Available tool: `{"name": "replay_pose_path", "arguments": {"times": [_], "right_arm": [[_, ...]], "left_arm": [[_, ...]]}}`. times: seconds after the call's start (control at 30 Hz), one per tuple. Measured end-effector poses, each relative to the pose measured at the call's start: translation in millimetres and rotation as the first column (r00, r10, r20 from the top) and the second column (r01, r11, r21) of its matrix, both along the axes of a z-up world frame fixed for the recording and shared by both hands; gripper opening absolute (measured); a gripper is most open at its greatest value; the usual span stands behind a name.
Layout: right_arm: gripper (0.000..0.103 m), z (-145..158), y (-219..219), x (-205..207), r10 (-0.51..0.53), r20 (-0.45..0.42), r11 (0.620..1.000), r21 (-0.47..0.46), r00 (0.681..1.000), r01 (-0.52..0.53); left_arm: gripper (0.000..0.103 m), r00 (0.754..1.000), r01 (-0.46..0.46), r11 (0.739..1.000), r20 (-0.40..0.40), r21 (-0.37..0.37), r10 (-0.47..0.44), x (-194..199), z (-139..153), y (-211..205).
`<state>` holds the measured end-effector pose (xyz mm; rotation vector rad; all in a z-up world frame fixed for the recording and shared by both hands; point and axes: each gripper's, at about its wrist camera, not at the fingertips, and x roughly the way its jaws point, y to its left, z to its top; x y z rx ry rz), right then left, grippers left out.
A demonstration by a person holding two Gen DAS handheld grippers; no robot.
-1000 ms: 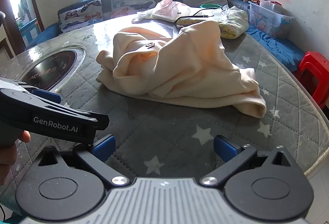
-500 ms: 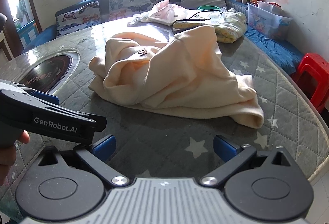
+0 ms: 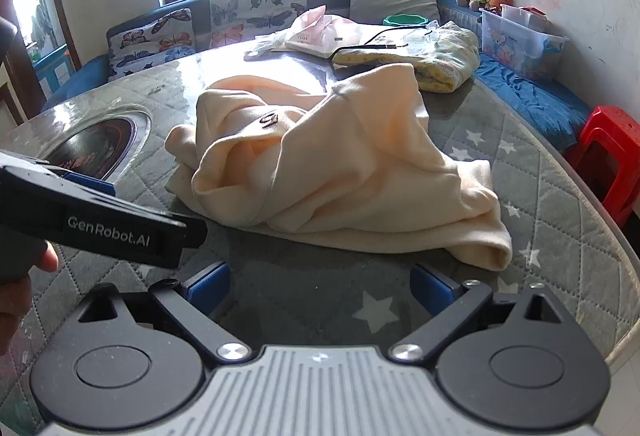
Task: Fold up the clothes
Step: 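Move both grippers toward the crumpled cream sweatshirt on the table, then grasp the cream sweatshirt edge with the left gripper while the right gripper grasps another edge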
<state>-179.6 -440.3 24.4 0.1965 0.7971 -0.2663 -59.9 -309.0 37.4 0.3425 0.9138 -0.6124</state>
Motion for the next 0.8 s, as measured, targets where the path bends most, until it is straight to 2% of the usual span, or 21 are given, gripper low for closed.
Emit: {"name": "replay_pose_path", "arguments": {"times": [0.47, 0.63, 0.8], "right_arm": [[0.091, 20.1, -16.1, 4.2, -0.021, 0.07, 1.0, 0.0, 0.997, 0.021], [0.091, 40.2, -31.1, 5.3, -0.049, 0.152, 0.999, -0.008, 0.987, 0.051], [0.091, 55.8, -51.6, 22.8, -0.08, 0.216, 0.996, -0.027, 0.973, 0.088]], "left_arm": [[0.103, 1.0, -0.004, 0.999, 0.001, -0.052, 0.004, 16.7, 18.4, 0.8], [0.103, 0.999, -0.026, 0.993, 0.025, -0.119, 0.029, 28.9, 35.9, 5.7], [0.103, 0.998, -0.066, 0.981, 0.013, -0.182, 0.069, 55.0, 43.1, 1.9]]}}
